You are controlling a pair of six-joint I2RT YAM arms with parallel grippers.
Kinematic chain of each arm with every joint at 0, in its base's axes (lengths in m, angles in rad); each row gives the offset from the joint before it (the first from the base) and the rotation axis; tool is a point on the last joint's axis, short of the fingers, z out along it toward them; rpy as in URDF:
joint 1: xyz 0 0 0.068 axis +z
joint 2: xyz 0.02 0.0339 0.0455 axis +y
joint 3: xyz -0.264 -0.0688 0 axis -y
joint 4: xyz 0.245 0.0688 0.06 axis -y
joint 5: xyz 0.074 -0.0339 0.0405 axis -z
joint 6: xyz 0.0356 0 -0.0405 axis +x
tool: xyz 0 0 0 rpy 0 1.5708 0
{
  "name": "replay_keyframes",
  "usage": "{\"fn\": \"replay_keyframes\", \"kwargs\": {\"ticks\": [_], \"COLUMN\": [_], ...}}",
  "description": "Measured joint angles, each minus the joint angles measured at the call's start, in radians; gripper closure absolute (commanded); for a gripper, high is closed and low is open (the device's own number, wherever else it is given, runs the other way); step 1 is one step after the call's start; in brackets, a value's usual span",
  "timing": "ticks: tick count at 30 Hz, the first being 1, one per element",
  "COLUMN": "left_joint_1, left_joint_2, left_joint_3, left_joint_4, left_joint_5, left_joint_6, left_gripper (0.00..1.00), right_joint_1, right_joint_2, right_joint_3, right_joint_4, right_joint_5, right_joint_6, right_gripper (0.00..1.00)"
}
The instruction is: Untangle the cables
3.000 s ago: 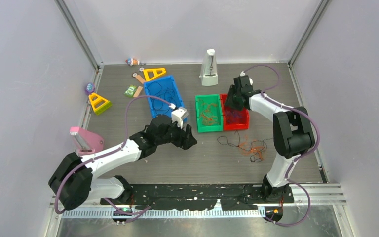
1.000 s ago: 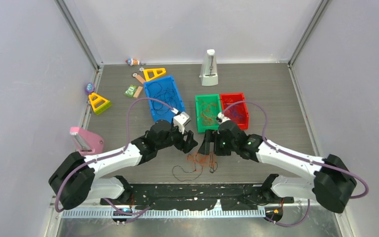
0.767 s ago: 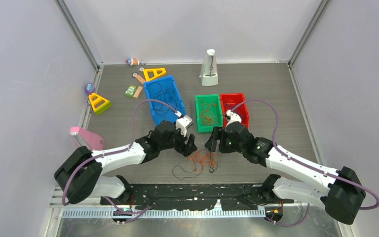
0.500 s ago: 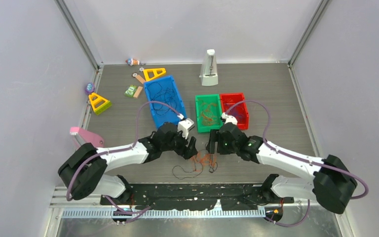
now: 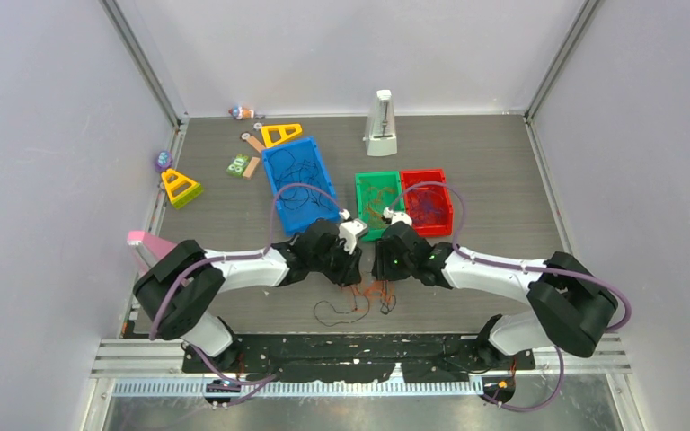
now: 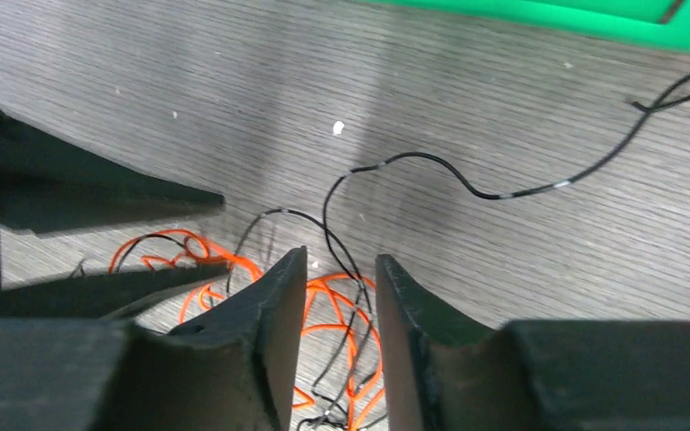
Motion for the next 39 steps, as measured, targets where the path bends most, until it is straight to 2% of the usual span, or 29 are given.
{"fn": "replay_keyframes", "kwargs": {"ticks": [1, 2, 5, 10, 14, 16, 17, 18, 19, 21, 29, 34, 39], "left_joint_1": [-0.001, -0.001, -0.003, -0.003, -0.003, -0.003, -0.003, -0.003, -0.003, -0.003, -0.003, -0.003, -0.003], "left_joint_2": [0.002, 0.003, 0.002, -0.091, -0.280, -0.369, -0.403, -0.442, -0.477, -0.532, -0.575, -0.599, -0.603], "left_joint_3": [0.003, 0.005, 0.011, -0.026, -0.067, -0.068, -0.068, -0.069, -0.069, -0.069, -0.015, 0.043, 0.074], "left_joint_4": [-0.001, -0.001, 0.000, -0.005, -0.045, -0.082, -0.098, -0.118, -0.134, -0.161, -0.254, -0.287, -0.305], "left_joint_5": [0.005, 0.009, 0.011, -0.034, -0.135, -0.224, -0.257, -0.292, -0.317, -0.343, -0.260, -0.182, -0.128], "left_joint_6": [-0.005, -0.002, 0.000, -0.002, -0.010, -0.025, -0.027, -0.029, -0.028, -0.027, 0.005, 0.029, 0.038], "left_gripper": [0.99, 1.00, 1.00, 1.00, 1.00, 1.00, 1.00, 1.00, 1.00, 1.00, 1.00, 1.00, 1.00], "right_joint_1": [0.003, 0.006, 0.009, 0.010, 0.002, -0.013, -0.026, -0.037, -0.051, -0.069, -0.062, -0.058, -0.081], "right_joint_2": [0.005, 0.008, 0.008, -0.056, -0.210, -0.278, -0.309, -0.329, -0.346, -0.365, -0.283, -0.283, -0.290], "right_joint_3": [0.002, 0.003, 0.003, -0.005, -0.045, -0.068, -0.083, -0.094, -0.109, -0.134, -0.109, -0.078, -0.029], "right_joint_4": [0.009, 0.018, 0.026, -0.007, -0.053, -0.075, -0.086, -0.091, -0.090, -0.074, 0.045, 0.109, 0.058], "right_joint_5": [-0.004, -0.005, 0.000, 0.082, 0.188, 0.232, 0.246, 0.251, 0.246, 0.217, 0.067, 0.053, 0.054], "right_joint_6": [-0.002, -0.005, -0.005, 0.003, 0.029, 0.040, 0.041, 0.042, 0.036, 0.018, -0.027, -0.043, 0.005], "right_gripper": [0.74, 0.82, 0.94, 0.95, 0.95, 0.75, 0.48, 0.37, 0.21, 0.13, 0.07, 0.02, 0.02]}}
